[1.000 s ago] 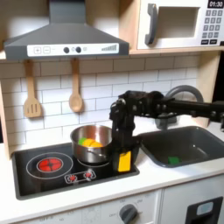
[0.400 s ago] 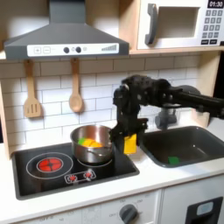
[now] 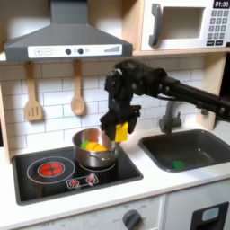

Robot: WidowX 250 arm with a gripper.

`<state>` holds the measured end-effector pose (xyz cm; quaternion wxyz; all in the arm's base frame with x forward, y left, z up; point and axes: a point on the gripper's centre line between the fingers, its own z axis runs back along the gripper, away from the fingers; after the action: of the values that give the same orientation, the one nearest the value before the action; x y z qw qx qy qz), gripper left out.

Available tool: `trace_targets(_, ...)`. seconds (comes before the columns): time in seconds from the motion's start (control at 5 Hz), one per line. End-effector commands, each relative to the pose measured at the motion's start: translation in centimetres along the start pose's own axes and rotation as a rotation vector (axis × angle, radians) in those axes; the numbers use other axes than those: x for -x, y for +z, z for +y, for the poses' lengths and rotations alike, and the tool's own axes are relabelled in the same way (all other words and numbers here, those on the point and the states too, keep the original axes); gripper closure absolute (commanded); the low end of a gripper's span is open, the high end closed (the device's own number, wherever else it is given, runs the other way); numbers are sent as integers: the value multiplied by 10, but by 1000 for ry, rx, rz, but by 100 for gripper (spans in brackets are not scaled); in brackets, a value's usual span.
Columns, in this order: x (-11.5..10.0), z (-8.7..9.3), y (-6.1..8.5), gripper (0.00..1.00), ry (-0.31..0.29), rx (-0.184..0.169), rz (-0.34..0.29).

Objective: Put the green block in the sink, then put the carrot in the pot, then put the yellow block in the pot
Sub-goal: 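Put the yellow block in the pot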

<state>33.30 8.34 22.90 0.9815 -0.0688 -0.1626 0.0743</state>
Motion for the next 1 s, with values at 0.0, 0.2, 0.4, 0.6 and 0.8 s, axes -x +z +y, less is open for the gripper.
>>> trace_targets(0.0, -21, 13, -18, 100, 6, -11, 41)
trace_targets(0.2, -28, 11, -32, 100, -18, -20, 63)
trace_targets(0.4, -29, 7, -41, 100, -35, -13, 75)
trace_targets(0.6, -29, -1, -51, 100, -51, -1, 98)
trace_targets(0.8, -29, -3, -46, 0, -54, -1, 90)
